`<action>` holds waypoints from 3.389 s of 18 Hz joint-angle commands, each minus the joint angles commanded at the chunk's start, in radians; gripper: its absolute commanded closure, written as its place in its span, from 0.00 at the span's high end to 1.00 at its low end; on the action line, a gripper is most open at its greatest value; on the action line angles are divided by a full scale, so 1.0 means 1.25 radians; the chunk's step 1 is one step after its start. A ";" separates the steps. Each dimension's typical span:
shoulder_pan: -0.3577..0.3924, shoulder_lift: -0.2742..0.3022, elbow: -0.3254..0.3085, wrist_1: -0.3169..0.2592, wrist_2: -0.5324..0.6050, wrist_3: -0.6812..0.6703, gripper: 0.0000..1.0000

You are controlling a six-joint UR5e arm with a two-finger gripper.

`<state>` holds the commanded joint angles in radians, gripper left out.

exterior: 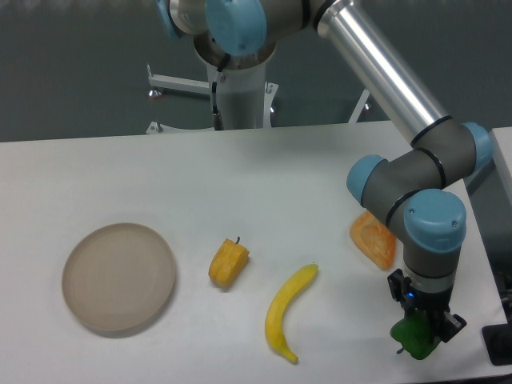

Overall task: Place the green pepper on the plate
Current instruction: 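Lift the held green pepper up from the table with the gripper, then carry the green pepper past the banana toward the beige plate, then lower the green pepper onto the plate and open the gripper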

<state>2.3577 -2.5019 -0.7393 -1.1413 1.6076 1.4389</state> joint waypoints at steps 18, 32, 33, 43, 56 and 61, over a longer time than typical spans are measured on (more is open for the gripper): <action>-0.055 0.161 -0.114 -0.107 -0.028 -0.181 0.33; -0.260 0.368 -0.384 -0.097 -0.206 -0.602 0.33; -0.277 0.368 -0.399 -0.070 -0.212 -0.651 0.33; -0.367 0.367 -0.557 0.131 -0.209 -0.827 0.33; -0.414 0.298 -0.572 0.206 -0.215 -0.727 0.33; -0.416 0.281 -0.576 0.223 -0.218 -0.718 0.33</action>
<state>1.8377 -2.1506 -1.4588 -0.8622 1.3346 0.5414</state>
